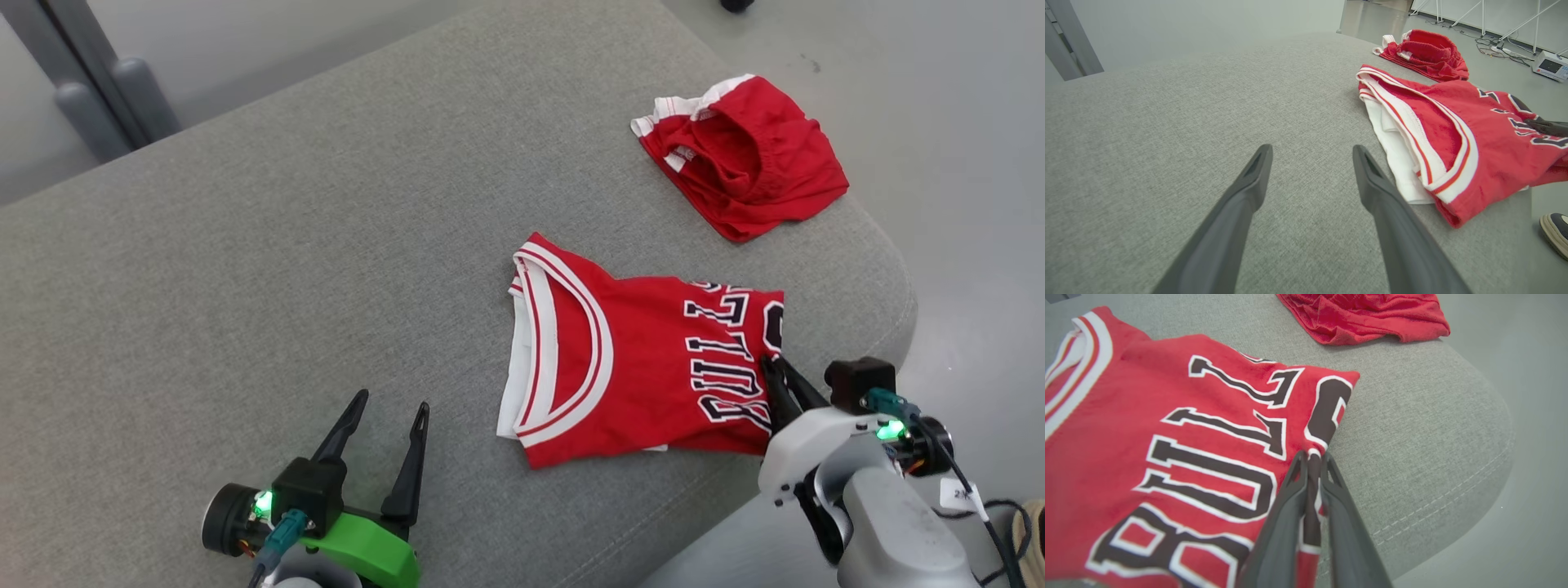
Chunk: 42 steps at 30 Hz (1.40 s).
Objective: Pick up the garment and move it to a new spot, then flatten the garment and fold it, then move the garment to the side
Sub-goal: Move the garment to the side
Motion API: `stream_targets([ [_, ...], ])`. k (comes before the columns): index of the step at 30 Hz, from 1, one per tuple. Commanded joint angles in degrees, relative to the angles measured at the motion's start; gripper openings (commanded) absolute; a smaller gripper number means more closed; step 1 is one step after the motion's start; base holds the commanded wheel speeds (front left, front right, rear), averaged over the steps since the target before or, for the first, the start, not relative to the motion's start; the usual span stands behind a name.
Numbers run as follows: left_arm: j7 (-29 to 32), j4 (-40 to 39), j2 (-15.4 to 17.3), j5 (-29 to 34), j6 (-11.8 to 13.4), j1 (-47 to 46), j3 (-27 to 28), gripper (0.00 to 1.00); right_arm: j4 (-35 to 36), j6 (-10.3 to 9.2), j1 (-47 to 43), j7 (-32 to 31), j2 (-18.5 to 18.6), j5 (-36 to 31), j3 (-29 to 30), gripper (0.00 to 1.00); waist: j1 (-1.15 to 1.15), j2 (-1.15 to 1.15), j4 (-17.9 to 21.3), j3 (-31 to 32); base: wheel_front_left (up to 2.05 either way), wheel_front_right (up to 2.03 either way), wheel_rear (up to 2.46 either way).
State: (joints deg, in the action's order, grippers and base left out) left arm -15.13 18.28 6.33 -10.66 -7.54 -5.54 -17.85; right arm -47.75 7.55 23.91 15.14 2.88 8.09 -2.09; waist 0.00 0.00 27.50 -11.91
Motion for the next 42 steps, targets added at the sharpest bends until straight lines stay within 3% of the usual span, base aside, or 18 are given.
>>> stream_targets([
  [1,0.05,-0.06,1.01,-0.53,0.11,0.02,-0.1,1.0,1.04,-0.13,2.26,-0.03,0.11,-2.03,0.43,0.0,0.0,0.0,1.1,-2.39,0.0,0.0,0.0],
  [9,0.05,-0.96,4.88,-0.72,0.11,-1.64,-1.39,1.0,3.72,-0.13,16.58,-0.44,0.12,-13.66,6.68,0.0,0.0,0.0,-3.3,-7.75,0.0,0.0,0.0],
  [18,0.05,-2.54,7.71,-2.03,0.11,-5.61,-3.45,1.0,7.84,-0.13,28.18,-11.02,5.64,-34.25,27.35,0.0,0.0,0.0,-10.61,-13.53,0.0,0.0,0.0],
  [19,0.05,-2.59,7.89,-2.17,0.11,-5.93,-3.66,1.0,9.4,-0.14,28.37,-11.58,5.87,-35.96,30.02,0.27,0.0,0.0,-11.22,-13.96,0.0,0.0,0.0],
  [20,0.05,-2.62,8.04,-2.3,0.11,-6.33,-3.66,1.0,11.49,-0.13,28.43,-11.96,6.12,-38.76,33.0,0.69,0.0,0.0,-11.81,-14.39,0.0,0.0,0.0],
  [21,0.05,-2.67,8.1,-2.45,0.11,-6.6,-3.75,1.0,12.71,-0.13,28.53,-12.12,6.15,-40.28,34.94,1.0,0.0,0.0,-12.21,-14.68,0.0,0.0,0.0],
  [24,0.11,-2.55,8.34,-2.93,0.11,-7.03,-3.62,1.0,15.77,-0.13,29.08,-10.87,4.22,-43.0,41.28,1.0,0.0,0.0,-12.89,-15.13,0.0,0.0,0.0],
  [31,0.25,-1.65,8.05,-3.41,0.13,-6.85,-1.86,1.0,14.47,-0.13,29.91,-2.72,1.01,-42.14,44.58,1.0,0.0,0.0,-12.77,-13.63,0.0,0.0,0.0],
  [35,0.17,-1.31,7.11,-3.12,0.13,-6.56,-0.79,1.0,11.89,-0.12,28.81,-0.31,0.21,-39.06,41.69,1.0,0.0,0.0,-12.92,-11.83,0.0,0.0,0.0],
  [42,0.06,-0.04,4.59,-2.61,0.12,-6.75,2.14,1.0,12.28,-0.13,23.82,0.04,0.12,-25.19,25.57,1.0,0.0,0.0,-15.36,-8.35,0.0,0.0,0.0],
])
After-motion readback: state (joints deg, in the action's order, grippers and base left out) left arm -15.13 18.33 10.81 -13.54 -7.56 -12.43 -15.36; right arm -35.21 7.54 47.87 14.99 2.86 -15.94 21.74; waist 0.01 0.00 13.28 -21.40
